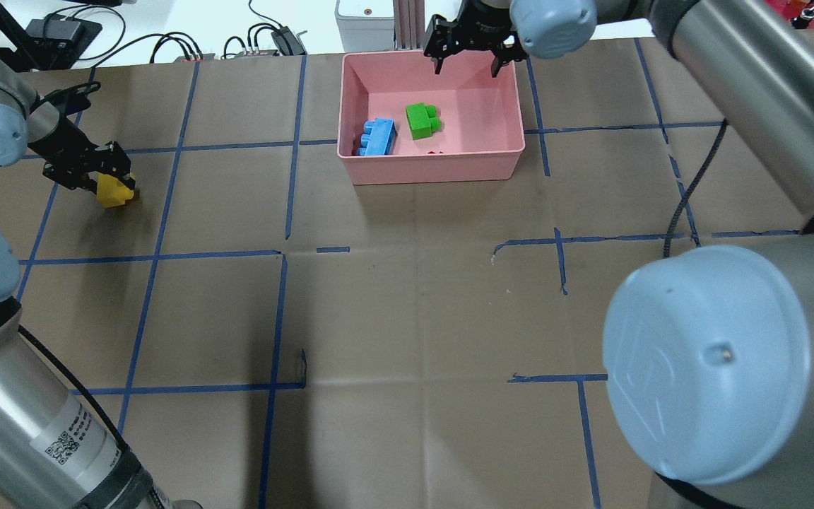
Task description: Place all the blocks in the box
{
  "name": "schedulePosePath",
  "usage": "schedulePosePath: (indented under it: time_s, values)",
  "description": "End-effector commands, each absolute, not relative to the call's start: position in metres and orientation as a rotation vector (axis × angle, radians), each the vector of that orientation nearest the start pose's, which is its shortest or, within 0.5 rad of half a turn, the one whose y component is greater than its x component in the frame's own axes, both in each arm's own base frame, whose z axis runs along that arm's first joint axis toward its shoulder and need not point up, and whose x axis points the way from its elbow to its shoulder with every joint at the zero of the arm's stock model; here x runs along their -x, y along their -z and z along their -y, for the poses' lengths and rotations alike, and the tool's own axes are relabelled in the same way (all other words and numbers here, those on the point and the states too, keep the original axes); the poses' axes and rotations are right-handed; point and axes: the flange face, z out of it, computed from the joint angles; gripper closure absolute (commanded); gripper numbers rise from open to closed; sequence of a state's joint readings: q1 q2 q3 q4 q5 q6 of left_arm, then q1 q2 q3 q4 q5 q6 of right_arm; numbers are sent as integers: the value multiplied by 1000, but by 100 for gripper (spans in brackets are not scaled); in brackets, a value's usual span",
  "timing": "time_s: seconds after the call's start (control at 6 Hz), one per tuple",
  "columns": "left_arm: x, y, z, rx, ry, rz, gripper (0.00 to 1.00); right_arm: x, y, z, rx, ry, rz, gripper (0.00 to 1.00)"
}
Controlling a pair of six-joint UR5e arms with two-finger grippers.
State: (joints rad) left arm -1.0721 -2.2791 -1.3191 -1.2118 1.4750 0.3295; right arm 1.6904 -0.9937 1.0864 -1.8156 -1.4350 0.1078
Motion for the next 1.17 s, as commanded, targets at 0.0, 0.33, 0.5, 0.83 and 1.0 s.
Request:
schedulePosePath:
  time_s: [0.0, 0.33, 0.5, 0.83, 1.0]
  values:
    - [-210, -289, 702, 261, -49, -3251, 92, -189, -503, 645, 16, 160, -3114, 0]
    - [-135, -398, 734, 96, -55, -3273, 92, -185, -528, 554, 10, 3, -3138, 0]
    - [-76, -424, 743, 80, -121, -3288, 92, -179, -498, 508, -5, -88, -3127, 0]
    - [90, -431, 752, 312, -115, -3341, 92, -174, -472, 483, -11, 127, -3112, 0]
    - [166, -427, 752, 405, -48, -3334, 92, -173, -480, 489, -5, 159, -3108, 0]
